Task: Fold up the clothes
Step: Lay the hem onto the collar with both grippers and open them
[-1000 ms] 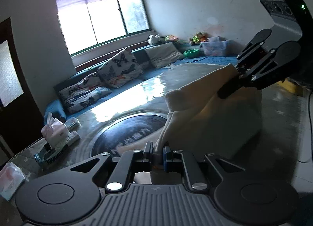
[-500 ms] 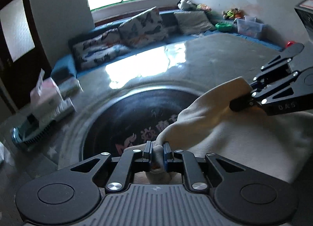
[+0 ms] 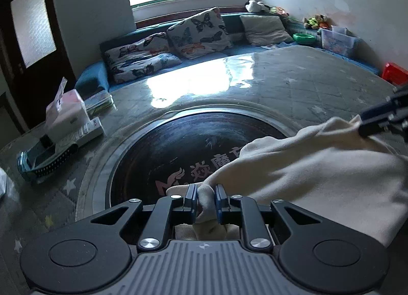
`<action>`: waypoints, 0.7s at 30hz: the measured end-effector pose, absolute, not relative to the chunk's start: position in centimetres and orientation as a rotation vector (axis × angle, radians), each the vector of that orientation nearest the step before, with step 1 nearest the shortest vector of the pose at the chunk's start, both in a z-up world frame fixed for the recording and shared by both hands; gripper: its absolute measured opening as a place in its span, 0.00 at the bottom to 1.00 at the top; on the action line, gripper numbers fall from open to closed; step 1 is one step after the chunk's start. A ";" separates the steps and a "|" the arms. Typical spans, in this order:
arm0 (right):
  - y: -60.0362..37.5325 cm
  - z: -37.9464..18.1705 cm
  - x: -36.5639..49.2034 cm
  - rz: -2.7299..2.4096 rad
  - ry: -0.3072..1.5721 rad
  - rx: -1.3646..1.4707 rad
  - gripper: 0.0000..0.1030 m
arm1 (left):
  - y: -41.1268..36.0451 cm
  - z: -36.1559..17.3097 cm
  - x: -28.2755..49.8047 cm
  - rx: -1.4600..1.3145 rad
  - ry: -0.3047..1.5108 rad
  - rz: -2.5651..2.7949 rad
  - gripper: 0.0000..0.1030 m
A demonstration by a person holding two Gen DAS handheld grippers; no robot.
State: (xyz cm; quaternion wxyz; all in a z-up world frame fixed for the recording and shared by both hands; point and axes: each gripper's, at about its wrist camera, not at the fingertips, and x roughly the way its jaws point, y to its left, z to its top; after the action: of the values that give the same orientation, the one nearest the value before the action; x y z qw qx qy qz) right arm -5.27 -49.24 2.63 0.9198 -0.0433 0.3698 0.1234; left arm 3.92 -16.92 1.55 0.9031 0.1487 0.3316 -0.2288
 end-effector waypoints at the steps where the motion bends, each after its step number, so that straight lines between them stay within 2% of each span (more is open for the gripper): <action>1: -49.4 2.4 -5.3 0.246 0.766 -0.081 0.26 | -16.9 1.6 3.9 0.299 0.688 -0.468 0.17; 5: -49.8 1.5 -5.5 0.221 0.771 -0.041 0.26 | -16.9 1.6 4.0 0.274 0.699 -0.441 0.17; 8: -49.9 1.4 -6.1 0.186 0.741 -0.043 0.37 | -16.9 1.5 4.0 0.252 0.706 -0.421 0.17; 14: -50.6 0.7 -6.3 0.176 0.759 -0.014 0.35 | -16.9 1.4 4.1 0.208 0.720 -0.380 0.18; 17: -50.3 0.6 -6.2 0.176 0.760 -0.016 0.21 | -16.7 1.5 4.1 0.177 0.731 -0.374 0.18; 18: -50.1 0.7 -6.3 0.177 0.757 -0.023 0.12 | -16.6 1.5 4.2 0.168 0.735 -0.372 0.18; 19: -49.9 0.8 -6.3 0.179 0.754 -0.030 0.08 | -16.5 1.5 4.2 0.158 0.740 -0.371 0.20; 21: -49.3 1.3 -6.4 0.177 0.730 -0.071 0.07 | -16.3 1.6 4.4 0.133 0.754 -0.358 0.28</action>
State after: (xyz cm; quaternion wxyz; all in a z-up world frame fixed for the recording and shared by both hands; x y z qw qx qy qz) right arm -6.43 -49.28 1.25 0.9297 -0.0345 0.3565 0.0865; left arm 4.44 -16.29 1.57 0.9120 0.0647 0.3659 -0.1739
